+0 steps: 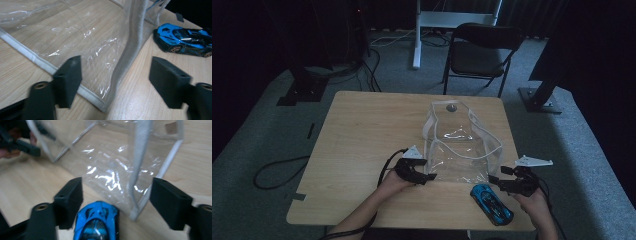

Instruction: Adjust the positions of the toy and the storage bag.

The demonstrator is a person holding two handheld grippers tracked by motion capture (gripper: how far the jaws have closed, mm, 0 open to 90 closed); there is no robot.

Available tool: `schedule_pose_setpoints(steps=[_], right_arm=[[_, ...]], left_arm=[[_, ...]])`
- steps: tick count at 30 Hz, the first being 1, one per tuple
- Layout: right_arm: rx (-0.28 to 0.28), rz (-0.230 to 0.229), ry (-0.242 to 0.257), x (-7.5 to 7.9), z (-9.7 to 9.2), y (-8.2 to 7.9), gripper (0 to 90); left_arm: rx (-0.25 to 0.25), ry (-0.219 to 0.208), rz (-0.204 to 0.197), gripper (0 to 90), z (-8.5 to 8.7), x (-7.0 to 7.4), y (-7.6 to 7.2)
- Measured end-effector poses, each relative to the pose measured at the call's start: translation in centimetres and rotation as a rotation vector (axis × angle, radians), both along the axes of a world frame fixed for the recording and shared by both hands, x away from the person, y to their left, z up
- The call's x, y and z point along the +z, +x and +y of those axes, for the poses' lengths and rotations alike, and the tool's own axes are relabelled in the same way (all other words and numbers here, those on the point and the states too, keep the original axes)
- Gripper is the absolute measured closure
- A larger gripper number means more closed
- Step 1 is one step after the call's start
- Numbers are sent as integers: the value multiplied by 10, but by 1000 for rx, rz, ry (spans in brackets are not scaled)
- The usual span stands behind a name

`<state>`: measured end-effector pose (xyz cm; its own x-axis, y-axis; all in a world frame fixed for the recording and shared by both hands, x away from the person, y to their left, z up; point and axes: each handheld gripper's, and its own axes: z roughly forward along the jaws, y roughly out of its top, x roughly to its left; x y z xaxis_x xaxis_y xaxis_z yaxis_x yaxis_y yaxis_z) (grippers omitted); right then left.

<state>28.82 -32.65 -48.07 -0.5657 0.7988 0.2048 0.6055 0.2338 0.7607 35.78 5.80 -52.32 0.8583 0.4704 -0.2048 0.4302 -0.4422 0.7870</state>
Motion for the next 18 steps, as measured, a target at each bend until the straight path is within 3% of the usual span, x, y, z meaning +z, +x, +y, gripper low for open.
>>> schedule_pose_setpoints(steps=[2,4,8,12,18], right_arm=[[18,-3,-5,-2,1,-3,169],[39,2,2,-5,1,-5,154],[60,2,-46,-13,6,-12,131],[51,3,-67,-17,8,-18,131],[26,-1,-98,-21,14,-33,132]], left_arm=[[17,17,-7,151,2,1,-1],[13,30,-14,149,4,2,-3],[-11,76,-45,99,8,0,-10],[-30,111,-51,7,10,0,-12],[-22,128,-76,6,17,3,-16]])
